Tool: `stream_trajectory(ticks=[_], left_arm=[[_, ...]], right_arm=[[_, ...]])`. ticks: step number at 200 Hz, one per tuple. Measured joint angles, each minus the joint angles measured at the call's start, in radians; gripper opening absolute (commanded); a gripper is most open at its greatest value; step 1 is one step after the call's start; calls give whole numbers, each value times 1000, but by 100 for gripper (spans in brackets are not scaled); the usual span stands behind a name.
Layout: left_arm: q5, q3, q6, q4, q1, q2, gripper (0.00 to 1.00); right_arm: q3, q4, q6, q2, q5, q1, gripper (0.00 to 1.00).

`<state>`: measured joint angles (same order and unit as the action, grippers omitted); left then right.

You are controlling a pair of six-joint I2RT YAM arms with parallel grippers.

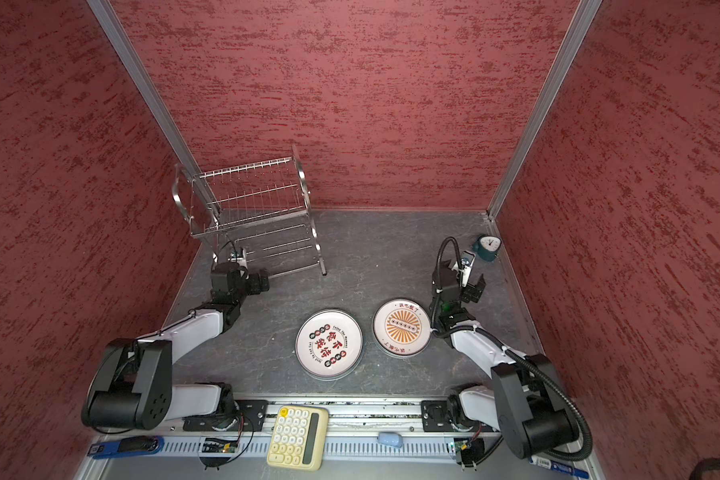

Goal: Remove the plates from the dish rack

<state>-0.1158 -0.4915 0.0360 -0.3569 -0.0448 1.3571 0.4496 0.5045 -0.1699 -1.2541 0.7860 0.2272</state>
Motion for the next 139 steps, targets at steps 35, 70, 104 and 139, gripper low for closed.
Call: stream_trajectory(ticks=[35, 70, 104, 139], left_arm=[[56, 8, 26, -180, -5, 85, 99], [83, 51, 28, -303, 5, 114, 99], [136, 134, 26, -510, 42, 145, 100], [137, 140, 21, -561, 42, 164, 99]], right_arm=[[-9, 140, 66, -90, -42, -14, 99], [-81, 309, 153, -115, -89, -29, 99], [-160, 444, 174, -132, -186, -84, 99], [-212, 599, 187, -229, -272, -107, 99]])
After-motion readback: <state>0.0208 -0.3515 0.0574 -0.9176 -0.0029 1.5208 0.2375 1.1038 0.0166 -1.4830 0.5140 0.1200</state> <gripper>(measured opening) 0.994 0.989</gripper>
